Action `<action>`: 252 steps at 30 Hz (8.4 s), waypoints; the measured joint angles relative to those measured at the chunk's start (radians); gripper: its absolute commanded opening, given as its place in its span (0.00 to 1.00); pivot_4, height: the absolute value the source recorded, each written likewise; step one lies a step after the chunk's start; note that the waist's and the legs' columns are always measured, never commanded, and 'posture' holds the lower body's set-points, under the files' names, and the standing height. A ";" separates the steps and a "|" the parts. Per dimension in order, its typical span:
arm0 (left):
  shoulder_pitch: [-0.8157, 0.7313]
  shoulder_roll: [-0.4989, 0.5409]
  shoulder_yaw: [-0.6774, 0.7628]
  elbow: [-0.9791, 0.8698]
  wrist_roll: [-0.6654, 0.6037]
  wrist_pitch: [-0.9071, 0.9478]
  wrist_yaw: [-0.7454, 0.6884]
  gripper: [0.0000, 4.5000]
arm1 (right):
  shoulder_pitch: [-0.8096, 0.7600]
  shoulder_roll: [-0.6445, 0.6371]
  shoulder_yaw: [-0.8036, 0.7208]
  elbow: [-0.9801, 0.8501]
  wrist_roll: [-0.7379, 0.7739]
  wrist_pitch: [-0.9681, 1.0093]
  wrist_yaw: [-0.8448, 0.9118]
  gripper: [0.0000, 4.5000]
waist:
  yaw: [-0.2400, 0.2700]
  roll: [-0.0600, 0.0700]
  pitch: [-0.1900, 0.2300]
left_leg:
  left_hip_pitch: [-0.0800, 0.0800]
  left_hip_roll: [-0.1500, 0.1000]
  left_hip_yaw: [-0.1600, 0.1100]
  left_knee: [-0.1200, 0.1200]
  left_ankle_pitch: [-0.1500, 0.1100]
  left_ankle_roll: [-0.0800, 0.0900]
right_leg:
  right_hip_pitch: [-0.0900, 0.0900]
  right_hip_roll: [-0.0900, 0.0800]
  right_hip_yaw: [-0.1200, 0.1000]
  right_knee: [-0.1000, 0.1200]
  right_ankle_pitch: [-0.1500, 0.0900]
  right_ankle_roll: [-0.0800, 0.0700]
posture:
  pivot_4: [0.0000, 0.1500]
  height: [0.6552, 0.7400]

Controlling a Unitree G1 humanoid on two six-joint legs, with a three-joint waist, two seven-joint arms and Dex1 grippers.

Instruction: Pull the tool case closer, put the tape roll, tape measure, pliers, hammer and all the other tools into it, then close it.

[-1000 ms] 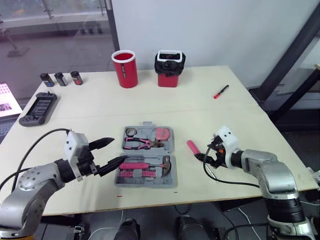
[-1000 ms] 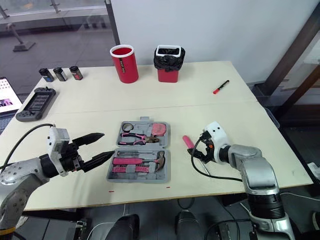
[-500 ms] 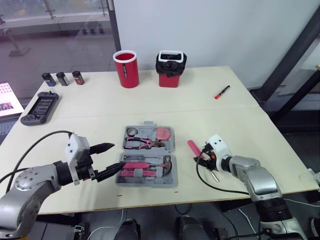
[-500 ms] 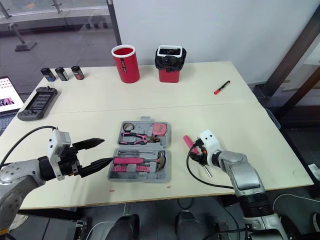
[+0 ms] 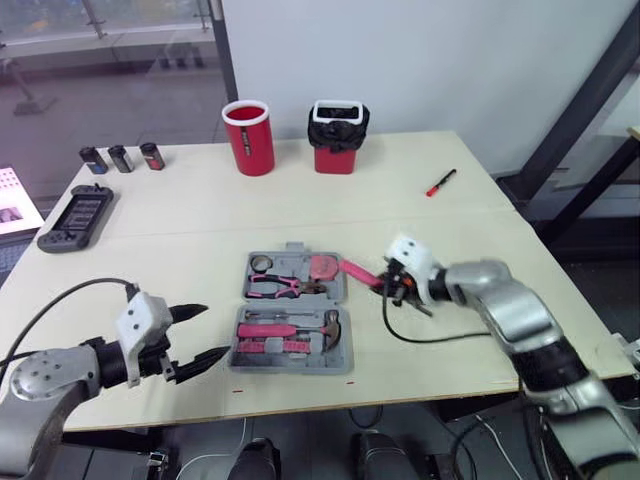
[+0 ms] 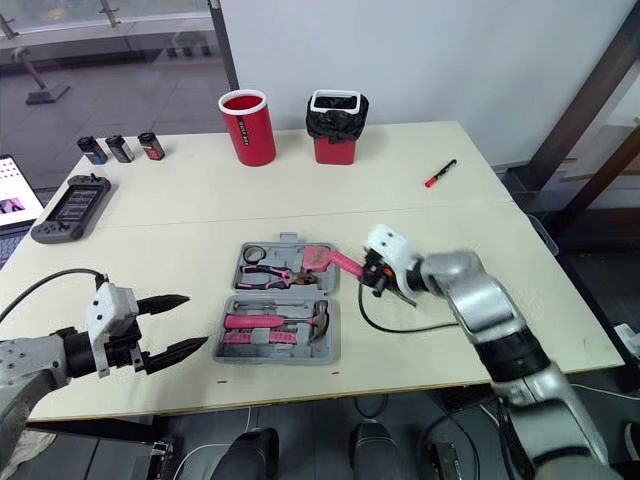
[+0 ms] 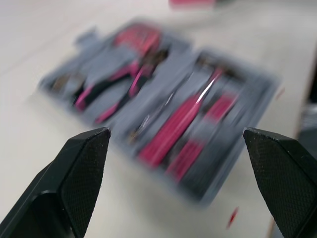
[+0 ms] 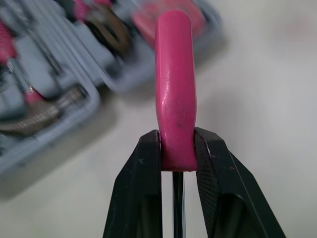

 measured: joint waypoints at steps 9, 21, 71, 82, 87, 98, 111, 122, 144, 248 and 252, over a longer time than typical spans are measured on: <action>0.109 -0.021 0.061 0.064 0.019 -0.121 -0.039 1.00 | -0.242 0.100 0.285 -0.080 0.073 0.287 0.159 0.09 | 0.004 0.000 0.000 | -0.002 0.000 0.000 -0.001 0.000 0.000 | -0.002 -0.001 0.000 -0.001 -0.001 0.001 | 1.00 1.00; 0.282 -0.108 0.046 -0.019 -0.001 -0.161 -0.063 1.00 | -0.276 0.341 0.516 -0.033 0.043 0.422 -0.002 0.09 | 0.005 -0.001 -0.001 | -0.002 0.001 0.000 0.001 0.000 0.000 | -0.002 0.000 -0.001 0.001 0.000 0.000 | 1.00 1.00; 0.287 -0.094 0.103 0.003 0.007 -0.229 -0.064 1.00 | 0.019 0.366 0.272 0.155 0.075 -0.376 0.111 0.02 | -0.024 -0.003 -0.002 | 0.000 0.010 0.002 0.002 0.000 0.000 | -0.004 0.009 0.001 0.006 0.002 -0.004 | 1.00 1.00; 0.239 -0.054 0.102 0.028 0.032 -0.153 -0.020 1.00 | 0.048 0.432 0.317 0.469 -0.075 -0.642 0.112 0.02 | -0.024 -0.003 -0.003 | 0.003 0.014 0.002 0.001 0.000 0.000 | -0.004 0.016 0.004 0.007 0.003 -0.007 | 1.00 1.00; 0.207 -0.042 0.101 0.018 0.032 -0.073 0.010 1.00 | 0.102 0.433 0.257 0.430 -0.045 -0.636 0.123 0.02 | -0.022 -0.003 -0.002 | 0.003 0.014 0.002 0.002 0.000 0.000 | -0.004 0.017 0.005 0.009 0.004 -0.008 | 1.00 1.00; -0.112 0.015 0.007 0.224 0.074 -0.120 -0.051 0.28 | 0.062 0.185 0.065 0.309 0.019 -0.632 0.219 0.00 | 0.004 -0.002 -0.002 | 0.004 0.014 0.002 0.003 0.000 0.000 | -0.004 0.017 0.005 0.010 0.004 -0.008 | 1.00 1.00; -0.610 -0.115 -0.282 1.014 0.288 -0.472 -0.158 0.01 | -0.047 0.144 0.100 0.674 -0.237 -0.869 0.127 0.00 | 0.001 -0.002 -0.002 | 0.003 0.014 0.002 0.002 0.000 0.000 | -0.006 0.018 0.006 0.012 0.006 -0.003 | 1.00 1.00; -0.819 -0.238 -0.323 1.392 0.385 -0.718 -0.124 0.01 | -0.092 0.245 0.115 0.766 -0.293 -0.899 0.111 0.00 | 0.004 -0.002 -0.002 | 0.003 0.014 0.002 0.003 0.001 -0.001 | -0.005 0.018 0.005 0.014 0.006 -0.002 | 1.00 1.00; -0.670 -0.183 -0.343 1.229 0.385 -0.792 -0.212 0.01 | -0.023 0.266 0.110 0.621 -0.331 -0.792 0.160 0.00 | -0.001 -0.001 -0.003 | 0.010 0.014 0.002 0.000 0.001 -0.001 | 0.000 0.018 0.006 0.014 0.006 -0.002 | 1.00 1.00; -0.165 -0.130 -0.448 0.302 0.192 -0.250 -0.130 0.00 | -0.385 0.516 -0.571 1.334 0.179 -0.170 0.118 0.99 | -0.029 0.002 -0.001 | 0.015 0.014 0.003 -0.004 0.000 0.000 | 0.002 0.018 0.009 0.013 0.000 -0.007 | 1.00 1.00; -0.134 -0.131 -0.417 0.281 0.162 -0.236 -0.118 0.00 | -0.392 0.508 -0.564 1.325 0.180 -0.164 0.185 0.99 | -0.029 0.002 -0.001 | 0.015 0.014 0.003 -0.004 0.000 0.000 | 0.002 0.018 0.009 0.013 0.000 -0.007 | 1.00 1.00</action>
